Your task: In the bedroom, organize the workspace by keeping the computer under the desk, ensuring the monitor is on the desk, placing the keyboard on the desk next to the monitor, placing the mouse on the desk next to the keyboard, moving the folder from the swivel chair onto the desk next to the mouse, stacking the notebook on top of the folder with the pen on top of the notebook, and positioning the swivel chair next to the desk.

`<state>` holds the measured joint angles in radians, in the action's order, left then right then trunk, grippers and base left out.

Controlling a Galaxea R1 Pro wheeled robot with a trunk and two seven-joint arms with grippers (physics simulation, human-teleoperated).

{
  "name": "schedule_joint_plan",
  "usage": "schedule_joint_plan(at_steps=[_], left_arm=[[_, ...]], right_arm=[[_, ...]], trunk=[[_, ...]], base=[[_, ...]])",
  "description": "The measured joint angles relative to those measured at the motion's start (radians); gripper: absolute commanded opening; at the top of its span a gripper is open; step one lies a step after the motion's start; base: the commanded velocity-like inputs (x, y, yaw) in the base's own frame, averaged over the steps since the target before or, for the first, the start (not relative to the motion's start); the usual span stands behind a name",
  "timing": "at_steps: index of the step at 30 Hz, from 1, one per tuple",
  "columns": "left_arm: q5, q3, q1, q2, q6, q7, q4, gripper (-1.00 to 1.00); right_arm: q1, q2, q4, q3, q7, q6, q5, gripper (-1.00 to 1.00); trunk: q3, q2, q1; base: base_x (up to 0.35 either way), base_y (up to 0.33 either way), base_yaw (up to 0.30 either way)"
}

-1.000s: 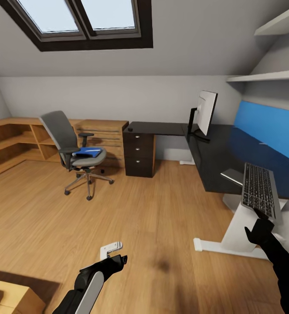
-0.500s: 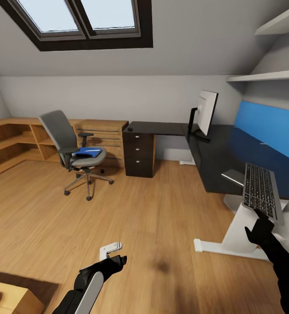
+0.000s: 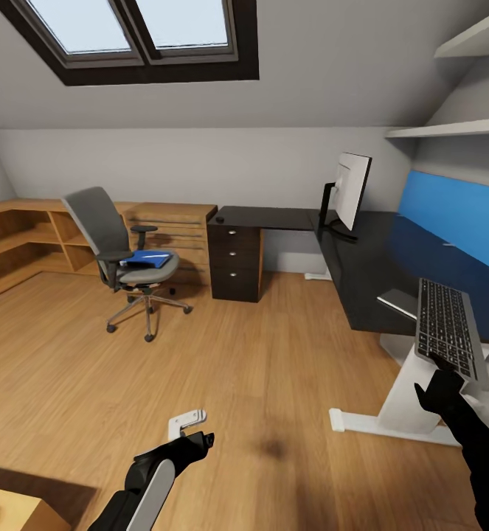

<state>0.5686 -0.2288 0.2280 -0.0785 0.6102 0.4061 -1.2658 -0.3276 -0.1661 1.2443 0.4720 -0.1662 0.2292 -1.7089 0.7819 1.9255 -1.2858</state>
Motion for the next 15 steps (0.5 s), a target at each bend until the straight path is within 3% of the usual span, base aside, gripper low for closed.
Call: schedule_joint_plan(at_steps=[15], left_arm=[[0.002, 0.0, 0.0, 0.0, 0.0, 0.0, 0.001, 1.0]], right_arm=[[0.0, -0.004, 0.0, 0.0, 0.004, -0.001, 0.001, 1.0]], trunk=[[0.0, 0.0, 0.0]], base=[[0.076, 0.0, 0.0]])
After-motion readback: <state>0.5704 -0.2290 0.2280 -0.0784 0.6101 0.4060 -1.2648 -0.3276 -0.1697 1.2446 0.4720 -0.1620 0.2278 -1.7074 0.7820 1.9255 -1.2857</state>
